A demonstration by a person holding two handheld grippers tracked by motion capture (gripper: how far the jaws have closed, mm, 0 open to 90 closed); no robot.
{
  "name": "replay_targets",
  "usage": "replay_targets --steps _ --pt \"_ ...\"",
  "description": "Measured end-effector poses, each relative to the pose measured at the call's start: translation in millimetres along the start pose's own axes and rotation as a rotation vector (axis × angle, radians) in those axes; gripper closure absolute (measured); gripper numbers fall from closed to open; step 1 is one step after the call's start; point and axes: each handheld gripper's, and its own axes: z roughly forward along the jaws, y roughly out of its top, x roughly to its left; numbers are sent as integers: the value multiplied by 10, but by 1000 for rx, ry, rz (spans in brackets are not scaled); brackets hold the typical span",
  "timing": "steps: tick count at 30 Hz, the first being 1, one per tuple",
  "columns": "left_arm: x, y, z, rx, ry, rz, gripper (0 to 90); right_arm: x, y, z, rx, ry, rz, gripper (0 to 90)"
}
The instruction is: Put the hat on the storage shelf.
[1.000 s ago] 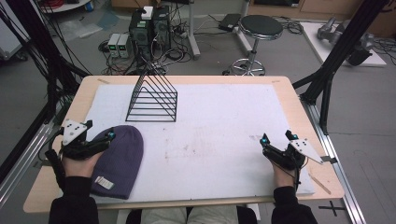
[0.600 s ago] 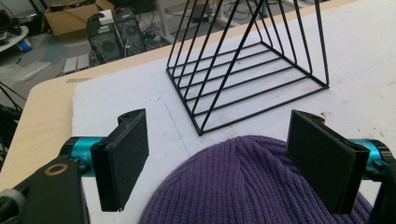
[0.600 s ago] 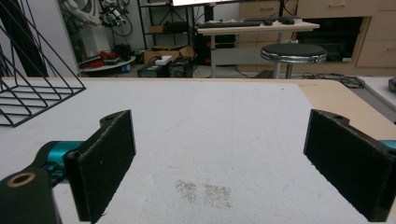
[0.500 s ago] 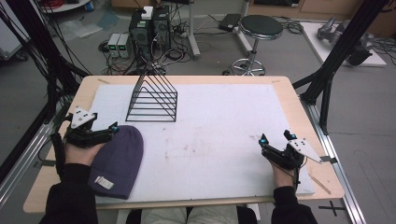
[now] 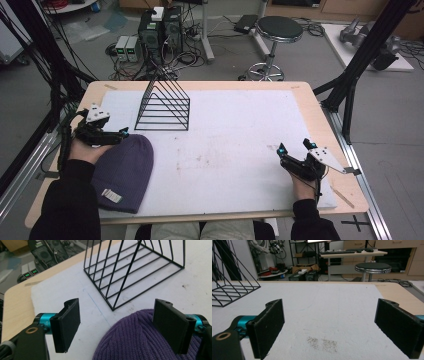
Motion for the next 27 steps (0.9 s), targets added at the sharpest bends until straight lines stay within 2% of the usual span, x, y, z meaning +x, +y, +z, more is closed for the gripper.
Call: replay_targets --steps 1,4,6,7,10,12,13,14,15,18,20,24,27 --pt "29 2 38 29 -24 10 228 -16 1 0 -4 0 0 82" --pt "68 -2 93 80 -52 30 225 -47 1 -4 -2 -4 3 82" --pt "74 -4 106 90 -58 31 222 -50 1 -3 0 -4 6 83" --pt "93 -14 147 123 -82 44 218 -56 0 3 -2 -1 0 82" --pt "121 -40 223 152 -113 48 209 -47 -3 11 0 5 -1 82" --pt "138 -62 274 185 -111 54 206 -38 -2 10 5 11 2 82" --pt "138 -62 274 185 -111 54 198 -37 -1 7 4 11 1 82" --pt "152 -73 312 215 -117 55 198 -37 -1 7 4 11 1 82" --pt "174 -93 361 249 -146 48 179 -45 -1 7 0 7 -6 82" --pt "182 -114 400 268 -152 46 174 -48 -1 9 3 5 -2 82" --pt "180 -135 434 290 -176 45 172 -48 -3 12 3 7 -3 82" --pt "185 -148 466 295 -203 35 167 -45 -1 8 1 5 0 82" --pt "193 -160 493 309 -199 38 167 -48 -2 6 4 -2 -4 82"
